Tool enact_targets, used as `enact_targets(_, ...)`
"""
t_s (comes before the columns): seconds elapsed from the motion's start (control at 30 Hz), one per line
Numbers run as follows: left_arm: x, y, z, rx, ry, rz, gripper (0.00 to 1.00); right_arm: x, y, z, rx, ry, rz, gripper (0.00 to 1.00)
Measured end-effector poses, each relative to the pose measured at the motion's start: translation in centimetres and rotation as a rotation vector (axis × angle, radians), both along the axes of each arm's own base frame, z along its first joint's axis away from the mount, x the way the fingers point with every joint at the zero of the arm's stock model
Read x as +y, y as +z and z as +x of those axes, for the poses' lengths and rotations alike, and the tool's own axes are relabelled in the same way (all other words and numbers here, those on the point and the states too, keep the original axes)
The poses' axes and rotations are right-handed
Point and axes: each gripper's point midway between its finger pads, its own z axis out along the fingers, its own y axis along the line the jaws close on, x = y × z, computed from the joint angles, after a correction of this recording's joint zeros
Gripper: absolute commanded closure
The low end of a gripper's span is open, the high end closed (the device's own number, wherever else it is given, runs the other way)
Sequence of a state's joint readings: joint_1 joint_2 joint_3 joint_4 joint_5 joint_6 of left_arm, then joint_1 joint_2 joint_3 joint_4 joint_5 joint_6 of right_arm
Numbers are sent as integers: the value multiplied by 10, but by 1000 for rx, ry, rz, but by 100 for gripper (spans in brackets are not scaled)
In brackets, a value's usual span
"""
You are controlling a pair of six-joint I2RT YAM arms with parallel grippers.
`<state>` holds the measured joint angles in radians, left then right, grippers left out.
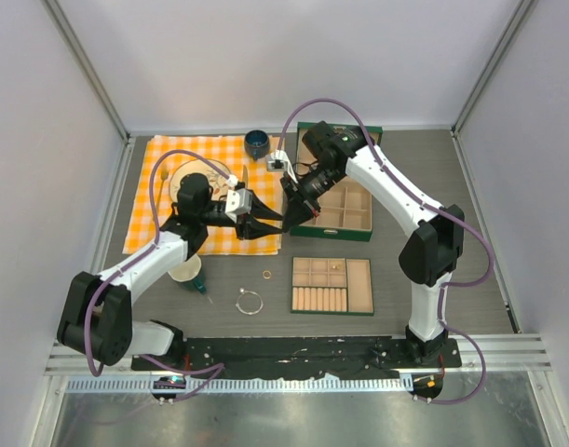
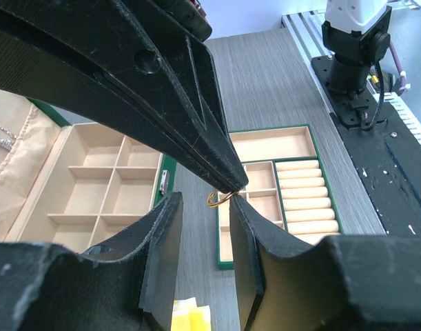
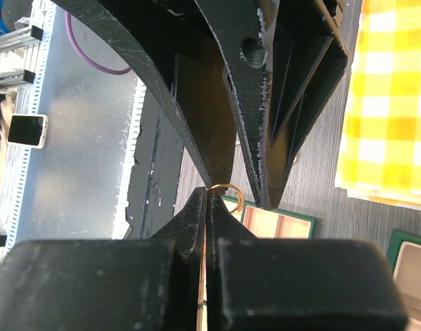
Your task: Organize the mixed jewelry
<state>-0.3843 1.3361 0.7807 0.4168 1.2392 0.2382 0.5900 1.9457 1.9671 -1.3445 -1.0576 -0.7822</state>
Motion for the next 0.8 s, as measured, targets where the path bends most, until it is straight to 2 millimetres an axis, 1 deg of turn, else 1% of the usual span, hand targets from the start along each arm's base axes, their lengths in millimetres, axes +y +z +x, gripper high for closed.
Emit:
enact_targets(0.33, -1, 0, -1, 16, -2, -1, 67, 0, 0, 0, 0, 0, 0, 99)
enact_targets(0.5, -1, -1, -3, 17, -6, -2, 73, 0, 0, 0, -1, -1, -2, 99)
enact_targets(0.8, -2, -2, -6, 24, -16, -2, 80, -1, -1, 1, 3, -6, -7, 99)
